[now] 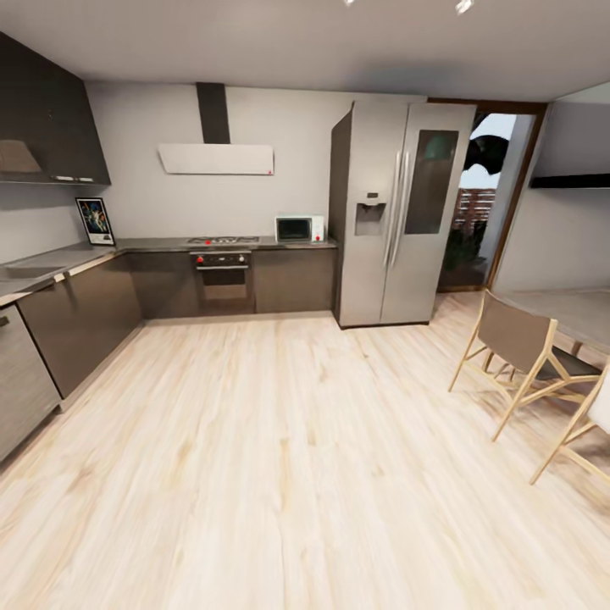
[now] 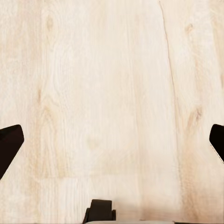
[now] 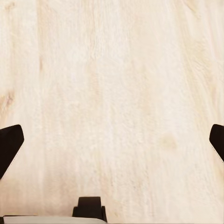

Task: Pick up the poster from the kitchen countertop and hang it on one of the wall nails in the kitchen.

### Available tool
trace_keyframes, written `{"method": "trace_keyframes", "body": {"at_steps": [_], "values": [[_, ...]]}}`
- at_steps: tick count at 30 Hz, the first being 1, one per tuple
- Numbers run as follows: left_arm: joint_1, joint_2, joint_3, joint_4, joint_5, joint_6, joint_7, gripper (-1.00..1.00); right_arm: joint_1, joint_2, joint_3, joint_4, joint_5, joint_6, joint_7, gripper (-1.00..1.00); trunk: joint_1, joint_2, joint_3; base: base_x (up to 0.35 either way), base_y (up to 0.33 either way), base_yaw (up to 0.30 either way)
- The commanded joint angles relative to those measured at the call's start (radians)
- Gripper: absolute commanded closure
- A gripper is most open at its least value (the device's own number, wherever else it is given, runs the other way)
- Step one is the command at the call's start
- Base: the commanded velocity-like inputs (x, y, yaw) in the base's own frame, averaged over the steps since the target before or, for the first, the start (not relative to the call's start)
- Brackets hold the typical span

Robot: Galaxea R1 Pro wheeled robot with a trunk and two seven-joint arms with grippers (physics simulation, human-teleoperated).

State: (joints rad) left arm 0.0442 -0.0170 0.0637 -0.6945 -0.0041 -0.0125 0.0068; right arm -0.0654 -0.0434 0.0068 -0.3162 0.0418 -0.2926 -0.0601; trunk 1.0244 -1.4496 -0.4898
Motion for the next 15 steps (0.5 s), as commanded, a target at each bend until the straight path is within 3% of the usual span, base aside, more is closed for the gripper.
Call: {"method": "trace_keyframes", "body": {"at_steps": [1, 6, 15], "values": [[0.0, -0.001, 0.002, -0.001, 0.0, -0.001, 0.001, -1.0, -0.001, 0.0, 0.001, 0.001, 0.004, -0.003, -0.004, -1.0, 0.001, 0.0, -0.001, 0.339, 0.0, 0.001], [0.0, -0.001, 0.002, -0.001, 0.0, -0.001, 0.001, -1.0, -0.001, 0.0, 0.0, 0.002, 0.004, -0.005, -0.005, -1.0, 0.001, 0.0, -0.002, 0.339, 0.0, 0.064], [0.0, -0.001, 0.002, -0.001, 0.0, -0.001, 0.001, -1.0, -0.001, 0.001, -0.001, 0.002, 0.003, -0.008, -0.008, -1.0, 0.001, 0.0, -0.009, 0.339, 0.0, 0.214]]}}
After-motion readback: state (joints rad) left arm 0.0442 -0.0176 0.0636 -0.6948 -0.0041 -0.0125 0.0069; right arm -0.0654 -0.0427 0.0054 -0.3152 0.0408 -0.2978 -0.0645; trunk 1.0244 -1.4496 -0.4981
